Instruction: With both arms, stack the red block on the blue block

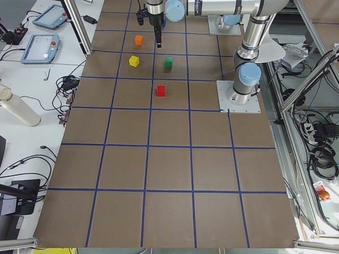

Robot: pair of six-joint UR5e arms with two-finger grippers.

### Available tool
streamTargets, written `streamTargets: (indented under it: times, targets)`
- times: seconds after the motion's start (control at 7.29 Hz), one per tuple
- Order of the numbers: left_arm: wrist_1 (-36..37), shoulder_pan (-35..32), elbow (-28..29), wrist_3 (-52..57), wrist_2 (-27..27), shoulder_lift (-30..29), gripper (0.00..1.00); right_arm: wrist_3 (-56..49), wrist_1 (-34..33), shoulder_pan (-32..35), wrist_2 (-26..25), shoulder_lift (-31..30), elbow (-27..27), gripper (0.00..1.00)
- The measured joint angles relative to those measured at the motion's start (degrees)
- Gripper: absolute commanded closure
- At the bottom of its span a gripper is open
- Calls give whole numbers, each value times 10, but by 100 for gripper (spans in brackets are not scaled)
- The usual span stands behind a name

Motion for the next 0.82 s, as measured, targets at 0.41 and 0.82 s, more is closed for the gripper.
streamTargets:
  times: [0.41, 0.82]
  targets:
    - [0, 0, -1, 3, -2, 4, 0, 1, 2, 0, -1, -2, 0, 0]
    - [-1, 5, -5, 12, -1, 11, 0, 1, 2, 0, -3, -2, 0, 0]
